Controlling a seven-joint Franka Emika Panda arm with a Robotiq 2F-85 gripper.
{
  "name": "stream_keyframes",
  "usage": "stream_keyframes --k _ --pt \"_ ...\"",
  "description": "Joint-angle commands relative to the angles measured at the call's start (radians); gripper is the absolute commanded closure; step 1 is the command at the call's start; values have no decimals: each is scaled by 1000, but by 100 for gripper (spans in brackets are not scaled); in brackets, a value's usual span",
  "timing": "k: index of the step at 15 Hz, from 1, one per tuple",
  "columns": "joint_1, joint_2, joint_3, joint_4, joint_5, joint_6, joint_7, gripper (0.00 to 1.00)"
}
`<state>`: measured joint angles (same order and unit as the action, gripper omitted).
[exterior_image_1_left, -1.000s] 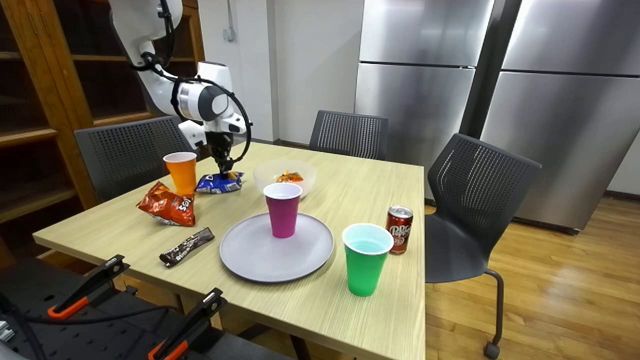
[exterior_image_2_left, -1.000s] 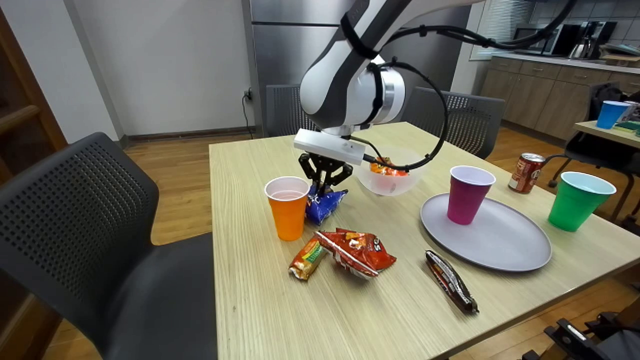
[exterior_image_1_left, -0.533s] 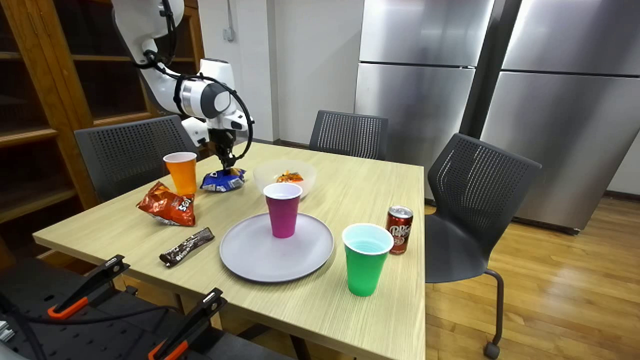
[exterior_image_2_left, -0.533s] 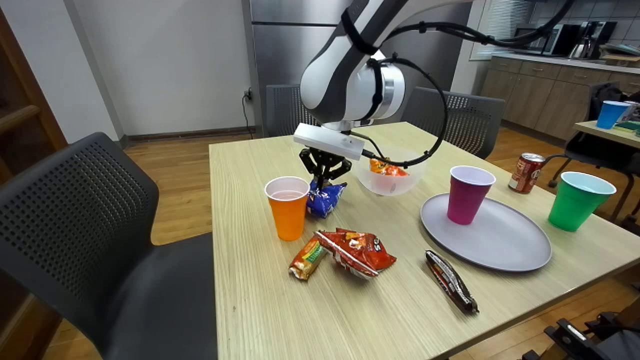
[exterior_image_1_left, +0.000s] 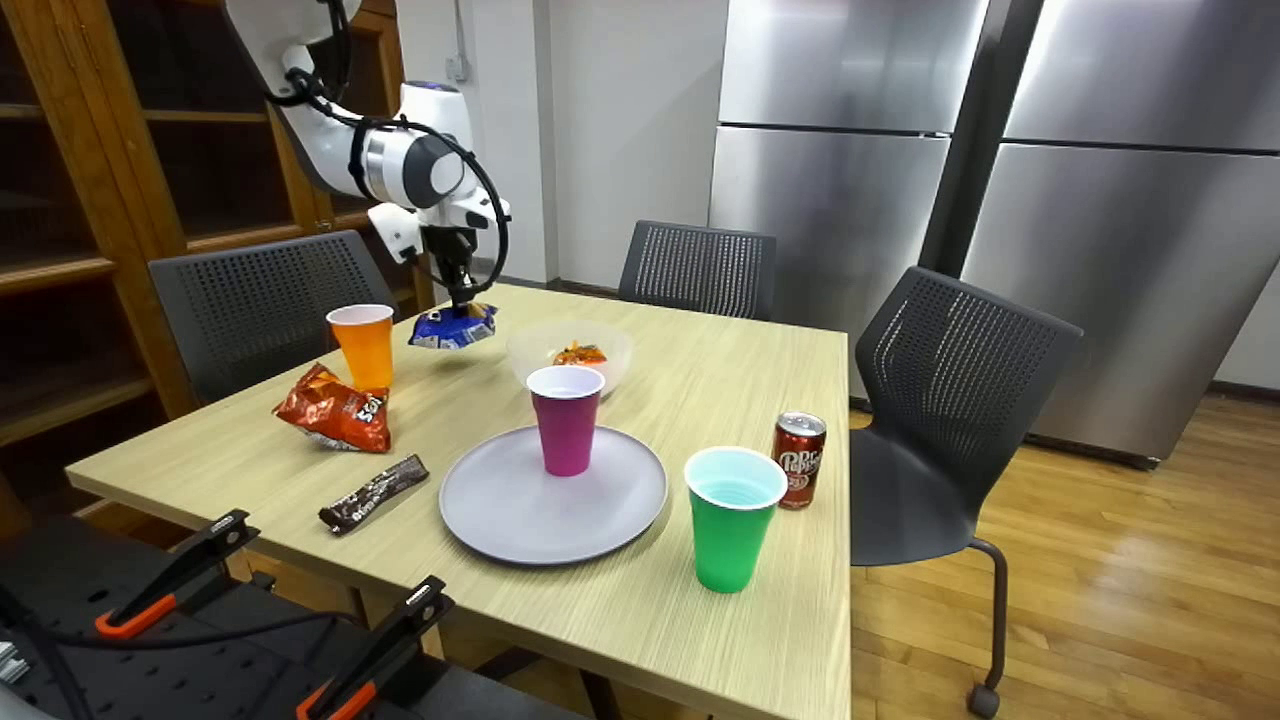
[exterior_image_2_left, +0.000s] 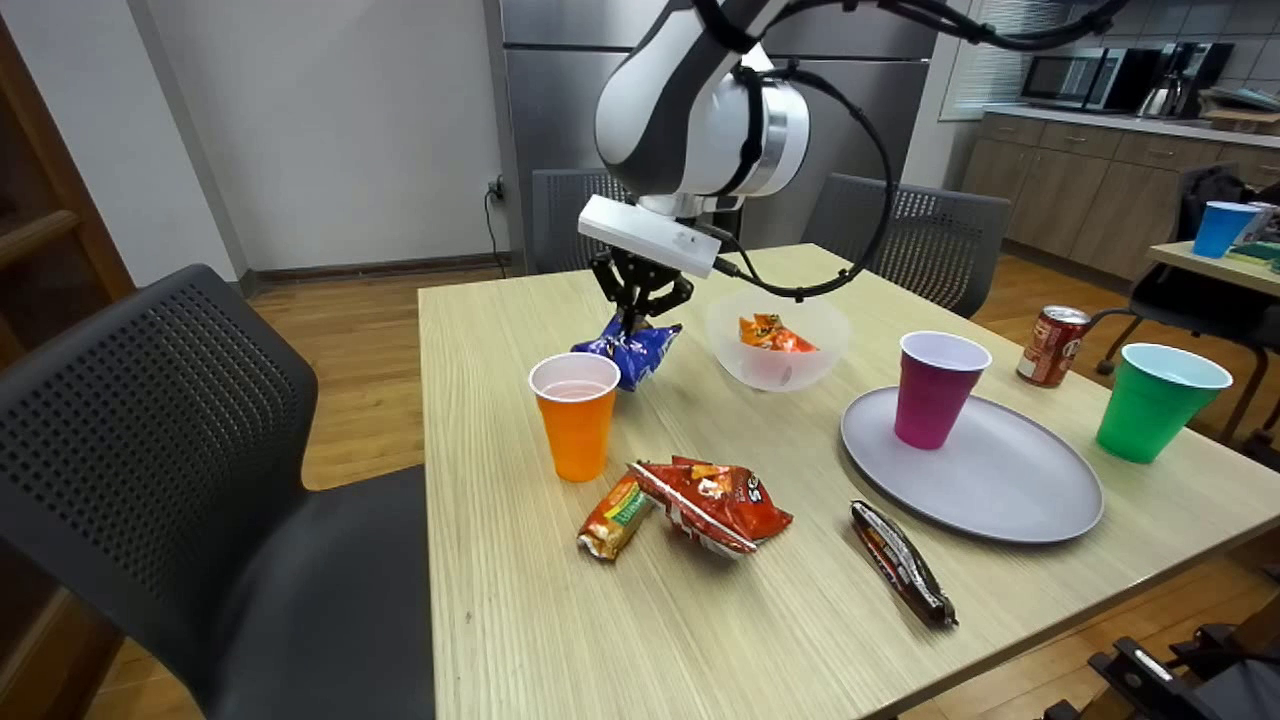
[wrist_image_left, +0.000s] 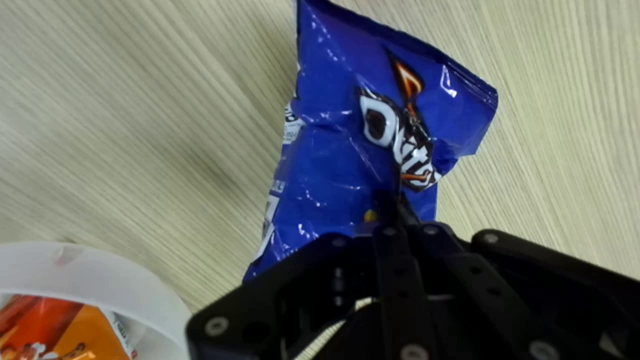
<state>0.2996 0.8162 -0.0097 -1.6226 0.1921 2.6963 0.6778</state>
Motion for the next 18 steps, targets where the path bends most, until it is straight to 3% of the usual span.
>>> stream_keyframes --k 1,9,18 --pt "-16 -75 12 -46 26 37 1 100" --pt "-73 -189 20 -147 70 139 -25 100" --pt "-217 -259 91 -230 185 181 -141 100"
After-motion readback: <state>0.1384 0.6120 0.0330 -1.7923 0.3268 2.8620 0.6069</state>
